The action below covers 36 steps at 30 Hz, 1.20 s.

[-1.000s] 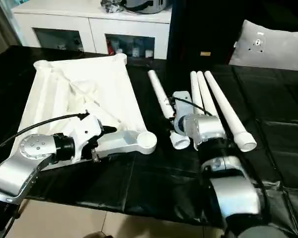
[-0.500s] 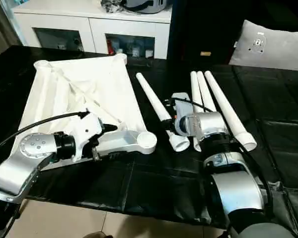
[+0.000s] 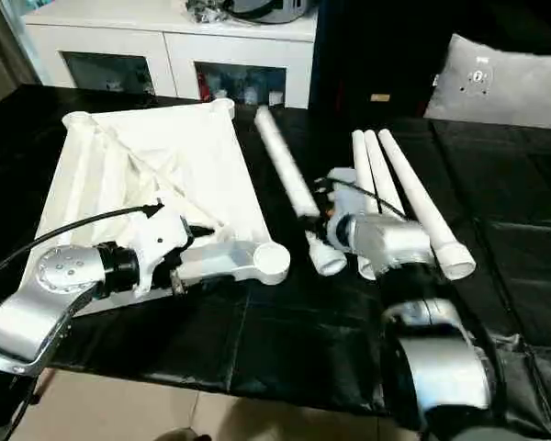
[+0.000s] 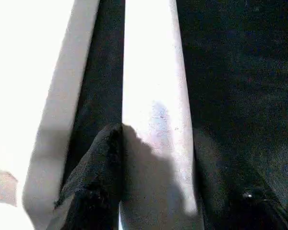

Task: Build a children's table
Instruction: Pick table leg

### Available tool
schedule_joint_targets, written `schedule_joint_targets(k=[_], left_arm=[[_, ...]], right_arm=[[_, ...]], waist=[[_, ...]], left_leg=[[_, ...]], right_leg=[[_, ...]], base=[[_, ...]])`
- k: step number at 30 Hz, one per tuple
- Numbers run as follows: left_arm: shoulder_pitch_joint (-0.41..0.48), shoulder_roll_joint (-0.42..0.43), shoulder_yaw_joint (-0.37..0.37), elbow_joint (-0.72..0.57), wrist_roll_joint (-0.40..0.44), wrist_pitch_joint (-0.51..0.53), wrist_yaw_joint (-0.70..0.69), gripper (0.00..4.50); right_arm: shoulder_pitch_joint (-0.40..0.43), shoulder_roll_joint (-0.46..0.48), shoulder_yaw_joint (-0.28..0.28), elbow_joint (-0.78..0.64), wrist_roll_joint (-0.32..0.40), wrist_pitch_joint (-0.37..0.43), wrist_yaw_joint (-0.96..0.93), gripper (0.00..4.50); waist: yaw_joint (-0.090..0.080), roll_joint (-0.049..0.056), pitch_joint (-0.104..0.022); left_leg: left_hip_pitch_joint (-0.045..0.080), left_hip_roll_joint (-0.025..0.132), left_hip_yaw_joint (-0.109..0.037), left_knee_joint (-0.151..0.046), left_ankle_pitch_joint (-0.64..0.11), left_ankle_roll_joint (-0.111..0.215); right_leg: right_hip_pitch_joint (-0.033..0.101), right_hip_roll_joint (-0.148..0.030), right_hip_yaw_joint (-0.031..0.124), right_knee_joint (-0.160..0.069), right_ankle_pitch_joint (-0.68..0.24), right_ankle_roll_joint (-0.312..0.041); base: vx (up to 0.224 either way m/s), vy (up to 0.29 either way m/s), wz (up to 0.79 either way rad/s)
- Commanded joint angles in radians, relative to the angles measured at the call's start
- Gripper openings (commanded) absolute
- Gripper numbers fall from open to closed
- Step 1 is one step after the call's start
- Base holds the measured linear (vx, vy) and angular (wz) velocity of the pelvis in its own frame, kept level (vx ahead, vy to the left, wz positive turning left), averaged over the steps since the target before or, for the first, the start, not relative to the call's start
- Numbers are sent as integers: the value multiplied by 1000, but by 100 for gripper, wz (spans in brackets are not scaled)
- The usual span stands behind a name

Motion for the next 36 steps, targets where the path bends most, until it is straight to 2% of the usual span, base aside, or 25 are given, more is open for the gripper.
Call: schedule_joint_targets(k=[1, 3, 5, 7, 8, 9, 11, 12, 13, 15, 18, 19, 20, 23, 25, 27, 33, 35, 36], left_arm=[[-26, -11, 29, 16, -1, -16, 25, 450], [-55, -67, 85, 36, -47, -3, 73, 450], [-70, -93, 113, 42, -76, 26, 92, 450], [-89, -117, 140, 50, -107, 48, 109, 450], [-128, -157, 184, 66, -155, 64, 140, 450], [-179, -209, 239, 83, -221, 88, 174, 450], [-192, -222, 252, 86, -239, 92, 182, 450], [-215, -249, 275, 90, -271, 109, 197, 450], [-236, -272, 296, 94, -300, 127, 211, 450], [-279, -325, 343, 99, -380, 187, 244, 450], [-328, -385, 401, 101, -497, 252, 281, 450], [-331, -389, 404, 101, -503, 255, 283, 450], [-355, -413, 428, 105, -553, 287, 297, 450], [-370, -427, 440, 108, -582, 312, 307, 450], [-374, -435, 435, 107, -590, 335, 306, 450], [-371, -434, 418, 102, -589, 357, 308, 450], [-346, -434, 372, 68, -595, 356, 291, 450], [-334, -429, 346, 69, -541, 319, 316, 432], [-332, -430, 341, 70, -527, 309, 325, 421]], right_arm=[[-1, 0, -28, -70, 26, -23, -6, 183], [25, 7, -68, -168, 74, -51, 26, 183], [34, 12, -89, -199, 104, -56, 50, 183], [47, 16, -106, -230, 150, -53, 105, 183], [82, 21, -125, -294, 220, -71, 190, 183], [125, 29, -154, -364, 310, -88, 296, 183], [139, 32, -162, -385, 331, -90, 318, 182], [160, 36, -175, -419, 371, -72, 350, 182], [181, 42, -187, -451, 408, -58, 380, 182], [221, 48, -203, -514, 481, -19, 436, 182], [268, 52, -199, -581, 542, 11, 486, 182], [270, 52, -198, -585, 545, 12, 488, 182], [290, 53, -192, -611, 566, 20, 503, 182], [305, 53, -186, -629, 582, 21, 511, 182], [319, 53, -181, -645, 595, 23, 512, 182], [331, 51, -175, -662, 602, 27, 508, 182], [353, 41, -120, -702, 557, 17, 482, 182], [358, 53, -71, -727, 467, -62, 434, 182], [358, 62, -65, -730, 447, -85, 415, 182]], waist=[[6, 5, -70], [8, 7, -71], [14, 7, -75], [12, 4, -73], [13, 1, -71], [24, 3, -74], [31, 1, -76], [29, -9, -75], [36, -4, -75], [39, -7, -73], [50, -11, -72], [52, -9, -71], [55, -11, -71], [54, -12, -68], [53, -9, -68], [54, -8, -70], [54, -6, -71], [53, -6, -71], [50, -5, -70]], left_leg=[[18, 59, -14, -64, -90, -6], [18, 59, -12, -61, -70, 6], [18, 61, -15, -58, -45, 27], [14, 59, -13, -58, -48, 36], [14, 59, -12, -57, -53, 45], [19, 62, -10, -53, -66, 57], [16, 65, -15, -54, -42, 79], [12, 64, -14, -56, -36, 86], [14, 65, -13, -52, -33, 92], [14, 64, -12, -53, -38, 99], [12, 63, -11, -52, -35, 98], [12, 64, -12, -52, -40, 98], [13, 64, -13, -53, -42, 93], [10, 62, -14, -56, -44, 85], [11, 61, -14, -56, -48, 80], [11, 63, -16, -56, -31, 77], [10, 63, -17, -57, -26, 70], [8, 63, -18, -57, -20, 65], [8, 65, -19, -58, -23, 58]], right_leg=[[45, -81, 42, -64, 183, -272], [46, -80, 43, -61, 205, -272], [45, -81, 40, -58, 240, -278], [47, -80, 40, -58, 238, -282], [48, -81, 41, -60, 229, -282], [48, -87, 43, -64, 226, -286], [45, -84, 39, -58, 243, -294], [47, -83, 38, -59, 242, -295], [45, -86, 39, -58, 237, -301], [45, -86, 39, -61, 205, -299], [44, -88, 38, -66, 149, -296], [42, -89, 38, -69, 137, -296], [42, -89, 38, -71, 107, -286], [42, -87, 39, -76, 80, -269], [40, -88, 39, -78, 63, -259], [41, -86, 39, -76, 79, -246], [42, -86, 39, -76, 105, -239], [41, -85, 38, -75, 116, -232], [39, -86, 38, -76, 110, -223]], base=[[0, 0, 0], [0, 0, 0], [0, 0, 0], [0, 0, 0], [0, 0, 0], [0, 0, 0], [0, 0, 0], [0, 0, 0], [0, 0, 0], [0, 0, 0], [0, 0, 0], [0, 0, 0], [0, 0, 0], [0, 0, 0], [0, 0, 0], [0, 0, 0], [0, 0, 0], [0, 0, 0], [0, 0, 0]])
